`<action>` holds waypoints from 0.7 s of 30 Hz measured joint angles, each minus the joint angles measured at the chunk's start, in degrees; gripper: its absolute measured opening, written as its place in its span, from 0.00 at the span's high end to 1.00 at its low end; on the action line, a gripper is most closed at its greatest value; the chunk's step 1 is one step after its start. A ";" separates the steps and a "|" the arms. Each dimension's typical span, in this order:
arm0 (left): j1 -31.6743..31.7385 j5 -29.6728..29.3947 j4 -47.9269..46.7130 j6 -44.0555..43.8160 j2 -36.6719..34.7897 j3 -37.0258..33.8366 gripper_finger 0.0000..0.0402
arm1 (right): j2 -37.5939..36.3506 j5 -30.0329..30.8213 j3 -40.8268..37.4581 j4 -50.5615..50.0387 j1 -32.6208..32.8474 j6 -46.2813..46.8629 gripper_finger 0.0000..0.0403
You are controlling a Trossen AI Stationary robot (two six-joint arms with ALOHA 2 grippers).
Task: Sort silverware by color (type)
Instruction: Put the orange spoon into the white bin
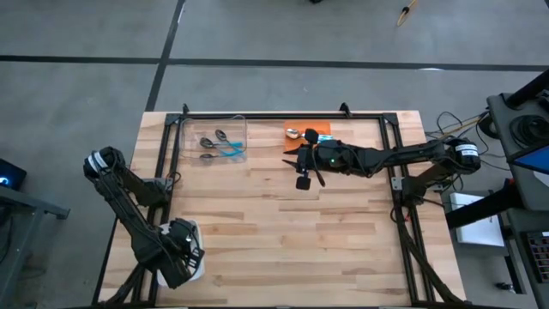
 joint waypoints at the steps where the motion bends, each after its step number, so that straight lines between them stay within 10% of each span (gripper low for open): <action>1: 0.00 0.00 0.07 -0.04 0.00 0.00 1.00 | 0.00 0.00 0.01 0.05 -0.01 -0.01 0.76; 21: -0.48 0.66 2.14 -2.79 2.36 -1.90 1.00 | 0.00 0.04 0.02 -0.06 -0.38 -0.74 0.76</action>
